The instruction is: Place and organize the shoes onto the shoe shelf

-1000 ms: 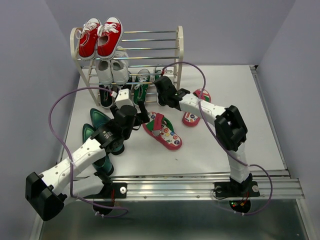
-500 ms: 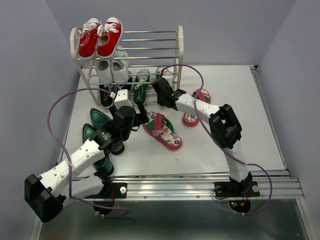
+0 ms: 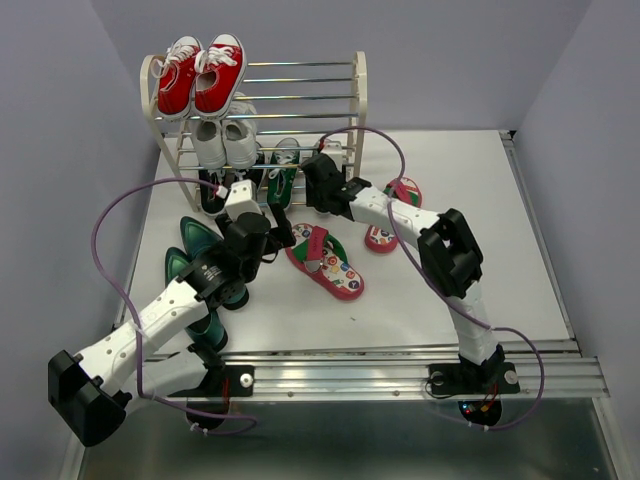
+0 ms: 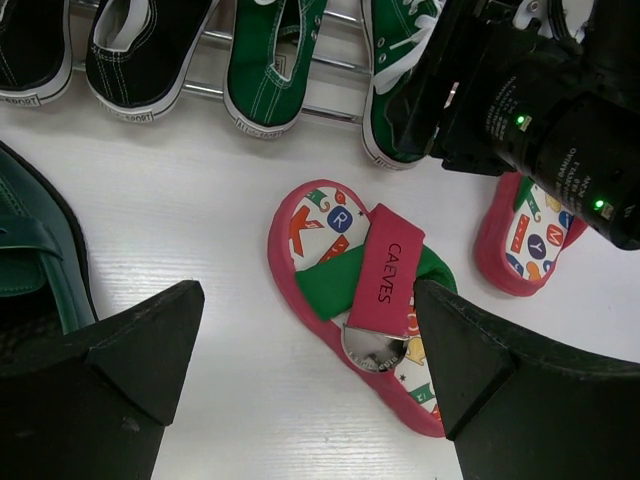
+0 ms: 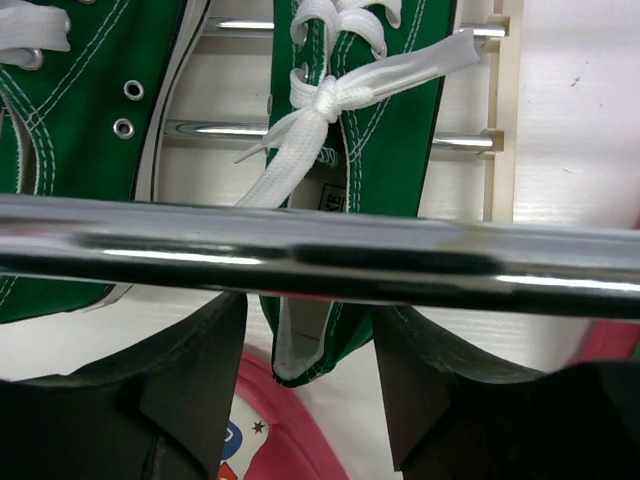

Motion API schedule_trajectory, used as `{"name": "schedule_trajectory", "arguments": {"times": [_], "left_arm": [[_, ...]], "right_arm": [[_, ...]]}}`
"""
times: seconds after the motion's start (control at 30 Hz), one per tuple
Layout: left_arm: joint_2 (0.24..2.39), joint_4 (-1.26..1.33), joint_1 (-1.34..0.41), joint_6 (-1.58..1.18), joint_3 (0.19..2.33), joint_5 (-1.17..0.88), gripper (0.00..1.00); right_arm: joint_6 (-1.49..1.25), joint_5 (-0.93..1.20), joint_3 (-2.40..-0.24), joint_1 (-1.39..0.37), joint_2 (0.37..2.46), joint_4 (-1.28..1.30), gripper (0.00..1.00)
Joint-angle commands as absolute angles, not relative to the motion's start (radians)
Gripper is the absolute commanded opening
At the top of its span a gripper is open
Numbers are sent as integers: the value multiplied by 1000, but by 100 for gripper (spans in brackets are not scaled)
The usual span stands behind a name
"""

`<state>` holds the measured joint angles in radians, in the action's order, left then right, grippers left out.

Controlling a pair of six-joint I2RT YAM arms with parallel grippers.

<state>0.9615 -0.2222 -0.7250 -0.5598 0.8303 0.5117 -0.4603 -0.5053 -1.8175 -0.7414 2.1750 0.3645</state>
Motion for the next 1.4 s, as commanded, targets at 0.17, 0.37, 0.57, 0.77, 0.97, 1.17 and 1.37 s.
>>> {"name": "schedule_trajectory", "arguments": {"times": [0.17,0.37,0.57,0.77,0.97,1.17,1.37], "left_arm": [[925,-293,-723,-640,836,549,99],[894,-354,-723,-703,819,552,99],[838,-393,-723,-744,795,552,99],[810,-400,-723,-736,807,558,99],[839,-351,-719,-695,819,528,99],[896,-342,-719,-669,847,528,99],[910,-330,-719,-666,847,518,99]], "right_arm": [[-371,-374,-1803,-758,2042,304,83],[-308,-249,-1755,-767,1973,304,100],[-233,-140,-1661,-801,1866,304,100],[-158,9,-1433,-801,1663,314,100],[-153,48,-1136,-801,1445,399,100],[-140,72,-967,-801,1404,480,100],[-83,130,-930,-801,1440,431,100]]}}
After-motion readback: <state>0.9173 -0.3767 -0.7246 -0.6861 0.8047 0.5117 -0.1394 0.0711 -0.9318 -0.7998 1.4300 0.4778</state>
